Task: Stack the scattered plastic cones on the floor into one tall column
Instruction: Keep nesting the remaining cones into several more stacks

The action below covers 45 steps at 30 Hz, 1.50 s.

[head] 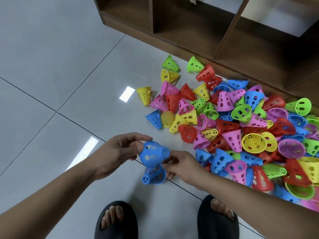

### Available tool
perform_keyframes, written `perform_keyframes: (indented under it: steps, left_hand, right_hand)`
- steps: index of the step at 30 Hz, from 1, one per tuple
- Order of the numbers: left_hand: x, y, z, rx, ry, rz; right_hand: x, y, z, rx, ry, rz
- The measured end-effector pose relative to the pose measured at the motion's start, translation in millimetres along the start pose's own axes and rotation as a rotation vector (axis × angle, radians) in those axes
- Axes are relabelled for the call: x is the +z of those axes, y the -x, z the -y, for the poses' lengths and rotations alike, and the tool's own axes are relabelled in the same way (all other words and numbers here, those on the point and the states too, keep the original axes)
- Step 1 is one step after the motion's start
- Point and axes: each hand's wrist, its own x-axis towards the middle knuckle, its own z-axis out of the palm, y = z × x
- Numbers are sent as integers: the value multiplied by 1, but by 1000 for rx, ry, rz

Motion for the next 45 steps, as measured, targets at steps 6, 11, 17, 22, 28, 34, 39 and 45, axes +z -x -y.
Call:
perform_keyframes:
  steps: [6,11,17,22,28,34,39,45]
  left_hand:
    - [5,12,26,-61,-327,147]
    - [7,9,56,-83,-435,57]
    - [-2,-7,74,-42,-632,-46]
    - [-14,-38,60,81,-717,-217]
    - [-21,-82,25,282,-902,-375]
    - [-26,-113,17,206,-1099,-238]
    - [-29,-111,20,191,-1126,-260]
    - [-24,-76,17,144,-700,-514]
  right_hand:
    - [2,-5,-10,46,69,-29]
    - [-18,-8,-10,-61,347,-168]
    - [-68,-22,11,-509,1038,-417]
    - [-85,-39,21,-486,1274,-471]
    - [-84,-52,19,-452,1422,-418]
    - [-86,-49,23,-484,1368,-424]
    - [-91,-32,30,-502,1086,-432]
    - [-86,-9,33,-545,679,-407]
